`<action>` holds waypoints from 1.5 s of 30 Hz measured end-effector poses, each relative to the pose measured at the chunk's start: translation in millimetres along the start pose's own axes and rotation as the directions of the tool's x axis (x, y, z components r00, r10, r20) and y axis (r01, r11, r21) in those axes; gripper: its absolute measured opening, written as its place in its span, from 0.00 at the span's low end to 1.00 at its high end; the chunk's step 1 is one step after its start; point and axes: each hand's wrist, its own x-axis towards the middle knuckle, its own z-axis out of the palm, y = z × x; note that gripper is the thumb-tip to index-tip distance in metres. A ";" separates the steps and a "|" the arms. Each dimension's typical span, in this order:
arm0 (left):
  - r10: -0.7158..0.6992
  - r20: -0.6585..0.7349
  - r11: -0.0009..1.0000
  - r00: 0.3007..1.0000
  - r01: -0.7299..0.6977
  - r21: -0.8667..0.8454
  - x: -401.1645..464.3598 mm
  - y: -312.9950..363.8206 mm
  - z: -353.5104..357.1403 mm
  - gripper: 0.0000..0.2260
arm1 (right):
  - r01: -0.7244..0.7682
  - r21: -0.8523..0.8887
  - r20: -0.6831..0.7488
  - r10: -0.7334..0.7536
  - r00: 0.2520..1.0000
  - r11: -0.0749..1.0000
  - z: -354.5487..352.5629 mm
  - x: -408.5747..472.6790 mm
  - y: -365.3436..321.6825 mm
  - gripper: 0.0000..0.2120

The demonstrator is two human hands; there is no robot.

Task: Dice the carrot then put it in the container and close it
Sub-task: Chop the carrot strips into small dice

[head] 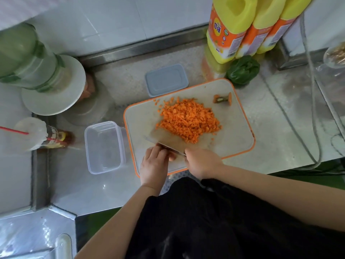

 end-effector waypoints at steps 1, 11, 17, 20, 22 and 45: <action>-0.013 0.012 1.000 1.000 0.013 0.004 0.0 0.0 0.5 0.10 | -0.005 -0.026 0.000 0.005 1.000 1.000 1.0 -0.2 -1.1 0.05; -0.033 -0.019 0.999 0.999 0.033 -0.032 0.1 -2.7 6.5 0.10 | -0.053 -0.042 0.040 0.054 0.998 0.998 -5.4 7.7 -6.9 0.08; 0.028 -0.081 1.000 0.996 -0.028 -0.003 -2.1 -5.7 9.2 0.08 | -0.106 0.041 0.006 0.106 0.994 0.994 -3.1 17.9 -9.6 0.07; 0.083 -0.115 0.997 0.990 -0.081 0.018 -3.2 -7.3 7.9 0.07 | -0.148 0.159 -0.004 0.150 0.989 0.976 -5.2 23.1 -4.3 0.08; 0.098 -0.116 0.995 0.988 -0.095 0.028 -2.2 -8.2 6.8 0.07 | -0.121 0.137 0.010 0.121 0.993 0.983 -5.5 20.2 -2.9 0.09; 0.156 -0.069 0.988 0.985 -0.154 0.028 -3.6 -20.1 6.5 0.05 | -0.161 0.206 0.006 0.163 0.987 0.965 -6.7 23.2 -10.0 0.11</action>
